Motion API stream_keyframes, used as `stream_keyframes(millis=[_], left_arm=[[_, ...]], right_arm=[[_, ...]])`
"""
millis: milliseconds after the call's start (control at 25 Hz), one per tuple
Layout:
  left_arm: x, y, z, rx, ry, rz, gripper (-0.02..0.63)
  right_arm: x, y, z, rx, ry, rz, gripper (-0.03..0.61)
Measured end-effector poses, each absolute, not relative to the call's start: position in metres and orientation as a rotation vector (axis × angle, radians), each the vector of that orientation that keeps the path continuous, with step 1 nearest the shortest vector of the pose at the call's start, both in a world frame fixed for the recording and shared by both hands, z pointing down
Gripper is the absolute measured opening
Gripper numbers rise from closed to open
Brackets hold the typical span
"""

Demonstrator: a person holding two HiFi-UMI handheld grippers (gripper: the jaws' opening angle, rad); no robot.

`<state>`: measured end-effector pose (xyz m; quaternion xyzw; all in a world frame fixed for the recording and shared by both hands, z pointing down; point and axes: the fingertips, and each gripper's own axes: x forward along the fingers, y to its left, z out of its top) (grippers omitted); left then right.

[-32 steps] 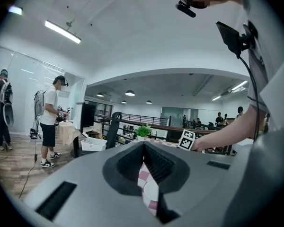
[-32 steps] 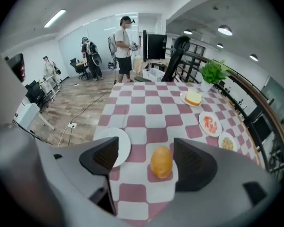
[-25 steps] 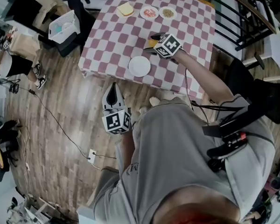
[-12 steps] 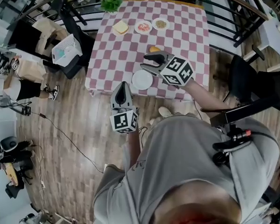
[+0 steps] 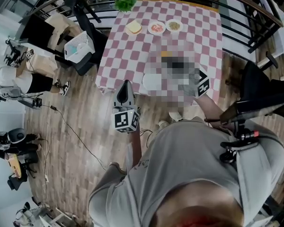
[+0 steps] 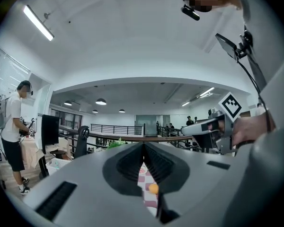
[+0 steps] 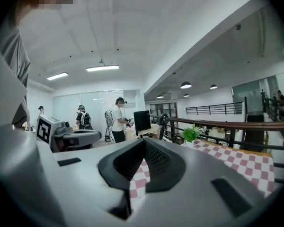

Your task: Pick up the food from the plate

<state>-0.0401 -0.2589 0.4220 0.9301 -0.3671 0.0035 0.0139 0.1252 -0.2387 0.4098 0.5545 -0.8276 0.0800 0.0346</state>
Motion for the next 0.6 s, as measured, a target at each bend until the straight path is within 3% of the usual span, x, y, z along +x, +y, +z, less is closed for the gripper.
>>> stream_keyframes(millis=[600], left_arm=[[-0.024, -0.244, 0.404, 3.006, -1.095, -0.014, 0.008]], right_arm=[[0.099, -0.225, 0.37, 1.62, -2.574, -0.068, 0.014]])
